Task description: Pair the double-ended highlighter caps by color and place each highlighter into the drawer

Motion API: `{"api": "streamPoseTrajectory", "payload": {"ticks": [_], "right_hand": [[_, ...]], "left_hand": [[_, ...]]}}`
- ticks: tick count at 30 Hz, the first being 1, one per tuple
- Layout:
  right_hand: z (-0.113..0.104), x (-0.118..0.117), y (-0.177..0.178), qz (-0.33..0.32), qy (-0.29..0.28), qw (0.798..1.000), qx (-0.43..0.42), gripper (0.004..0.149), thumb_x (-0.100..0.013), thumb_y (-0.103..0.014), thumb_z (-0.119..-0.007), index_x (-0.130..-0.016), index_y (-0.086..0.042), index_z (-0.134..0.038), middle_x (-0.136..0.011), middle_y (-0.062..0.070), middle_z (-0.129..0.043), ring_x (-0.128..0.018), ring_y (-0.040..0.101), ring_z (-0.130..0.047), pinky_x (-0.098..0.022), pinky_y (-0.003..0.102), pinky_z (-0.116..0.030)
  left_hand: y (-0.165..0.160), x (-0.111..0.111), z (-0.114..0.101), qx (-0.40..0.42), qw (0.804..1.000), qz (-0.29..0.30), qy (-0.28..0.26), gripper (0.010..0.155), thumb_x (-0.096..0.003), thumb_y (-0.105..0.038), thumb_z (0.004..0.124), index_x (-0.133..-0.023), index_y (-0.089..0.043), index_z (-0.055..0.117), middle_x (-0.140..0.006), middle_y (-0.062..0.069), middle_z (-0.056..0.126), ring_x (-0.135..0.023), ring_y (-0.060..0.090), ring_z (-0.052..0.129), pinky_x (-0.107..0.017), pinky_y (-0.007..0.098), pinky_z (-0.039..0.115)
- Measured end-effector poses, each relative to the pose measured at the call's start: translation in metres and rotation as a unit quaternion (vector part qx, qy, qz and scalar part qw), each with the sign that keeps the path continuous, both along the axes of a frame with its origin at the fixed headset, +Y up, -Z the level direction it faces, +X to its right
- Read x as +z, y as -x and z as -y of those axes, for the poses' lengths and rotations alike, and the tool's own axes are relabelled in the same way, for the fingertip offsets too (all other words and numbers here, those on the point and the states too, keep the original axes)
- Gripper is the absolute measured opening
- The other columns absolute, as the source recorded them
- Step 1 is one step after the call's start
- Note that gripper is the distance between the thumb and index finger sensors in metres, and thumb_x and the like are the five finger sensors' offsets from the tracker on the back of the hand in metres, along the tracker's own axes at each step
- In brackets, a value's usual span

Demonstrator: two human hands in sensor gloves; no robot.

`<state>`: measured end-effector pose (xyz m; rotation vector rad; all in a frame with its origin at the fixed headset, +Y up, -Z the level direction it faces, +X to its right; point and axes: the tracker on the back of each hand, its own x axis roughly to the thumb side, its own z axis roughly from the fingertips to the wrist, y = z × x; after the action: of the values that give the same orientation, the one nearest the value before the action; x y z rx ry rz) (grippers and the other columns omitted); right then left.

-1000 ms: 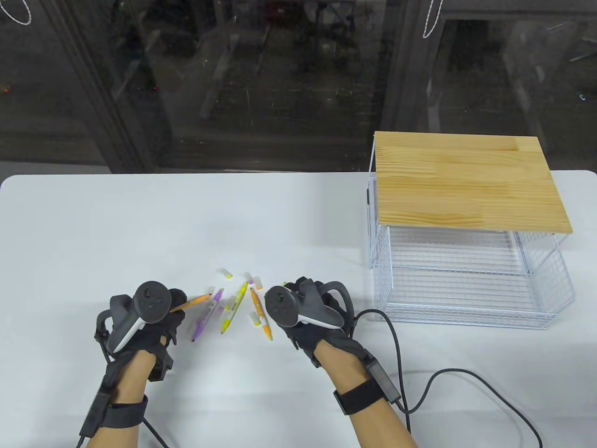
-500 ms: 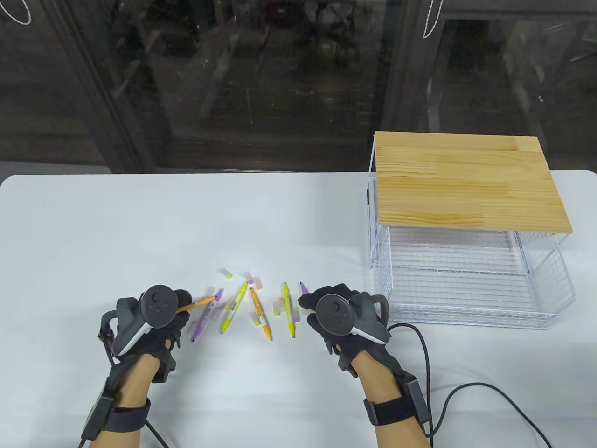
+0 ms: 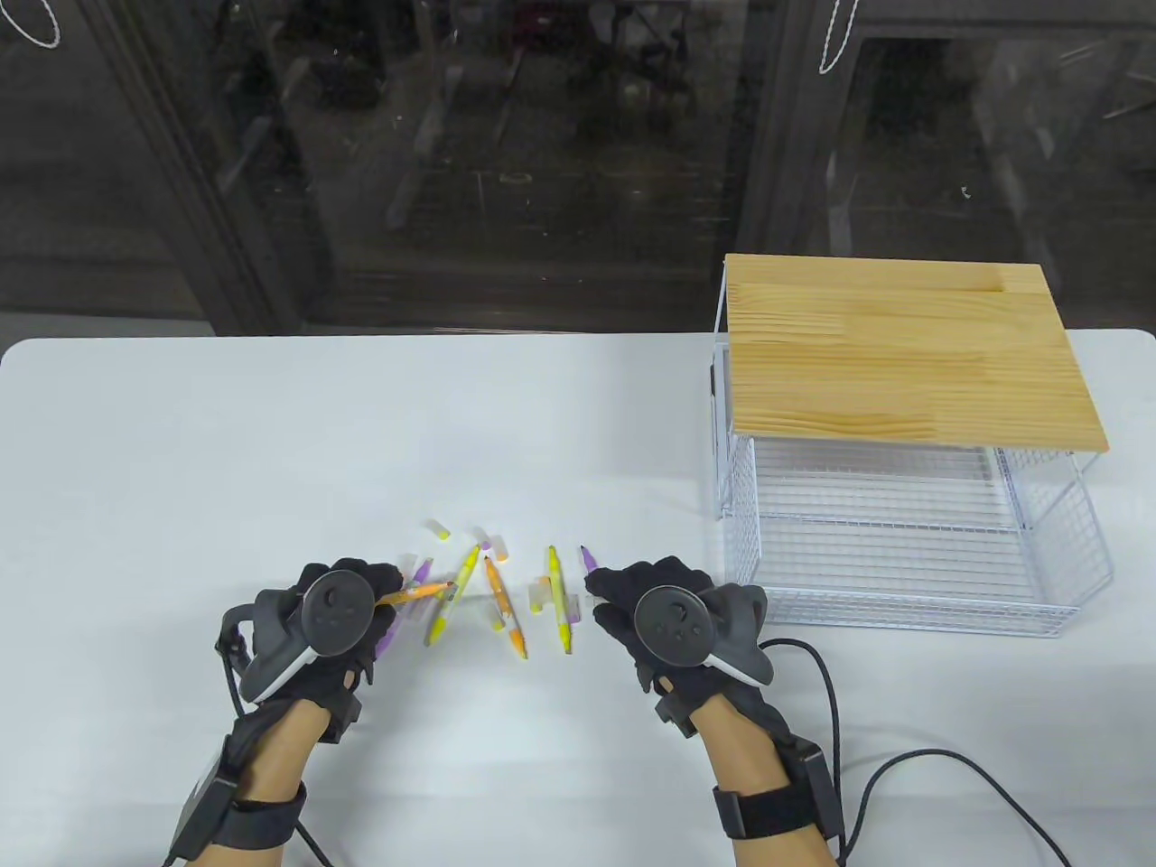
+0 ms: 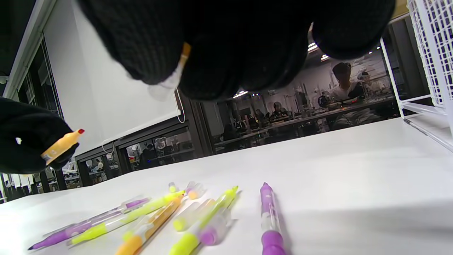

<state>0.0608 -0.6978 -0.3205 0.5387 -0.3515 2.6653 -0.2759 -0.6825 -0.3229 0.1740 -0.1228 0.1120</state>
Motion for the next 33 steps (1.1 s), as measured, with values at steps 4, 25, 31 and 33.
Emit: {"api": "streamPoseTrajectory", "payload": {"ticks": [4,25,31,33], "right_hand": [[0.001,0.0,0.0,0.0,-0.007,1.0,-0.005,0.045,-0.041,-0.038,-0.086,-0.085,-0.028,-0.085,-0.065,-0.003,-0.099,-0.061,0.027,-0.093,-0.05,0.053,-0.075],[0.005,0.009,0.025,-0.045,-0.012,0.999,-0.024,0.048,-0.04,-0.035,-0.089,-0.087,-0.028,-0.086,-0.07,-0.004,-0.103,-0.059,0.024,-0.098,-0.048,0.049,-0.08],[0.007,0.01,0.031,-0.054,-0.008,0.998,-0.015,0.048,-0.04,-0.035,-0.089,-0.087,-0.028,-0.086,-0.07,-0.004,-0.103,-0.059,0.024,-0.098,-0.048,0.049,-0.08],[0.008,0.01,0.032,-0.056,-0.006,0.998,-0.013,0.048,-0.039,-0.035,-0.089,-0.086,-0.028,-0.086,-0.07,-0.004,-0.103,-0.06,0.024,-0.098,-0.048,0.049,-0.08]], "left_hand": [[-0.009,0.004,-0.001,0.007,1.0,0.023,-0.012,0.048,-0.0336,-0.039,0.095,-0.081,-0.033,0.093,-0.082,-0.004,0.099,-0.066,0.029,0.095,-0.04,0.048,0.086],[-0.055,0.018,0.004,-0.019,0.994,0.107,-0.033,0.048,-0.0334,-0.039,0.095,-0.081,-0.034,0.093,-0.081,-0.005,0.099,-0.065,0.028,0.096,-0.04,0.048,0.086],[-0.063,0.019,0.006,-0.027,0.992,0.118,-0.033,0.048,-0.0332,-0.039,0.095,-0.081,-0.034,0.093,-0.08,-0.005,0.099,-0.065,0.028,0.096,-0.041,0.048,0.086],[-0.064,0.019,0.007,-0.028,0.992,0.12,-0.032,0.048,-0.0334,-0.04,0.095,-0.081,-0.034,0.093,-0.08,-0.005,0.099,-0.065,0.028,0.096,-0.041,0.049,0.086]]}}
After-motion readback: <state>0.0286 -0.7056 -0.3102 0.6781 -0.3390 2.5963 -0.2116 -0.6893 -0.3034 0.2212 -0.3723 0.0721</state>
